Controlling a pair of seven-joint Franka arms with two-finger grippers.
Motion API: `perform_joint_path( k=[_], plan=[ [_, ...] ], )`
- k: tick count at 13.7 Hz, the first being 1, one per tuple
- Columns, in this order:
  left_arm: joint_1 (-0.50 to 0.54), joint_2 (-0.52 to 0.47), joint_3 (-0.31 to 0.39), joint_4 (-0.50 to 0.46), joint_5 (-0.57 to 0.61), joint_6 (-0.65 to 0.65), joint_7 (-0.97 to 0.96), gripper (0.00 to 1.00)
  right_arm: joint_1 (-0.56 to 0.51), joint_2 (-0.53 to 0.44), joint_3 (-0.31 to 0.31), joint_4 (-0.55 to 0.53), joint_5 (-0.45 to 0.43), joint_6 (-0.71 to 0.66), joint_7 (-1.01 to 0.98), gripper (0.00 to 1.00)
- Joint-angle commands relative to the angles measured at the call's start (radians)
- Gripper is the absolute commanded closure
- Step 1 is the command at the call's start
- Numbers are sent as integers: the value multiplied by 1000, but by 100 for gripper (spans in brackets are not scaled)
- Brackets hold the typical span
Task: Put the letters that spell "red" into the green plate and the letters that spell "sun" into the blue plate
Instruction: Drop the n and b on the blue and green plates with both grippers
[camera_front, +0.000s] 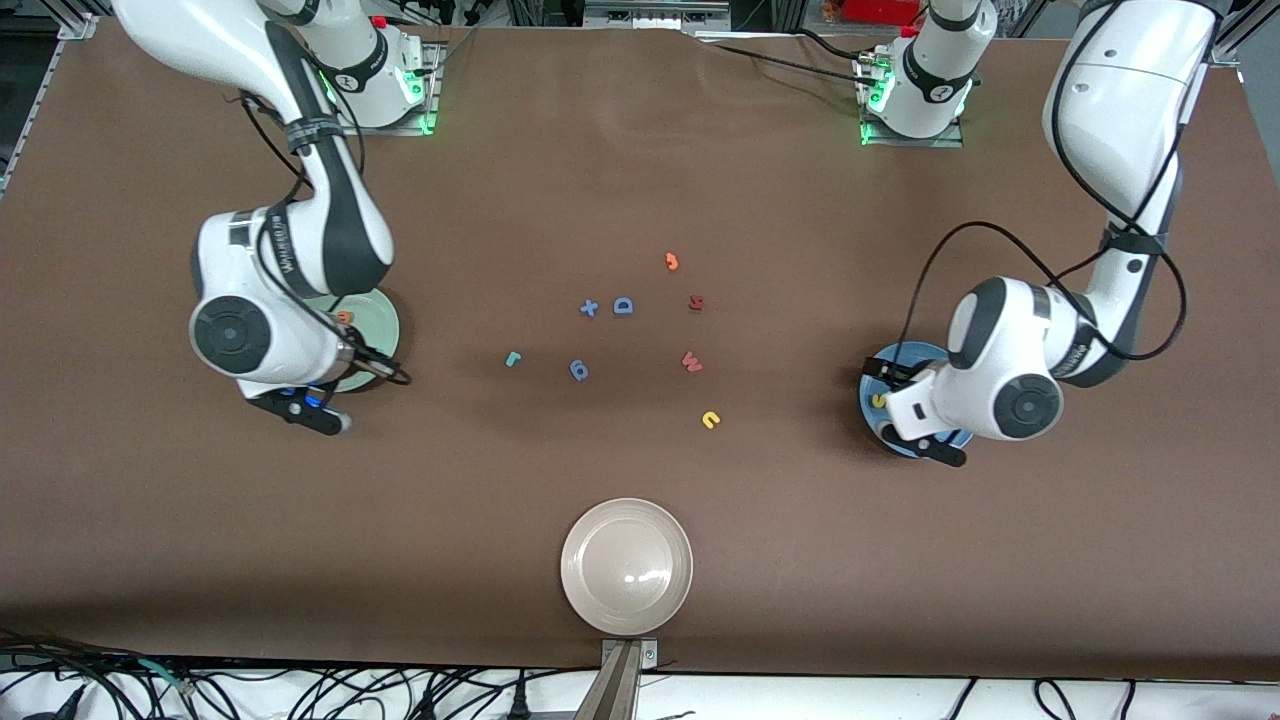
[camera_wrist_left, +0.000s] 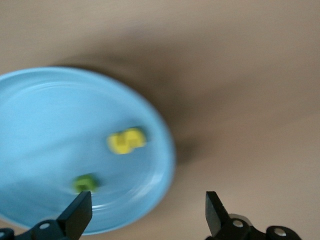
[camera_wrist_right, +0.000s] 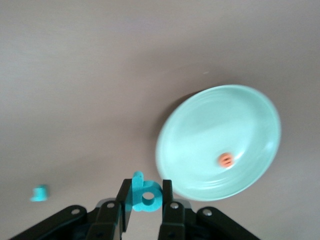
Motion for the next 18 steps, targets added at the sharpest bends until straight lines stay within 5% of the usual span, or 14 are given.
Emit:
perform_joint_path(
  k=[1, 4, 10, 12, 13, 14, 15, 18],
  plan=[
    [-90, -13, -23, 14, 0, -1, -214, 0, 4, -97, -79, -207, 7, 124, -185, 100],
    [-178, 41, -10, 111, -2, 67, -475, 0, 4, -103, -140, -347, 8, 312, -326, 100],
    [-268, 148, 12, 162, 1, 339, -612, 0, -18, -28, -145, -445, 18, 549, -369, 100],
    [-341, 197, 59, 217, 106, 341, -605, 0, -19, -14, -145, -447, 18, 552, -369, 100],
    [-369, 226, 67, 249, 150, 341, -605, 0, -21, -11, -145, -447, 19, 554, -369, 85],
    [-375, 257, 67, 286, 155, 341, -605, 0, -21, -13, -144, -445, 19, 552, -368, 45],
    [-389, 280, 67, 319, 153, 342, -603, 0, -21, -16, -144, -445, 21, 552, -366, 29],
    [-411, 321, 67, 364, 153, 349, -612, 0, -21, -35, -141, -439, 21, 543, -359, 5]
  ],
)
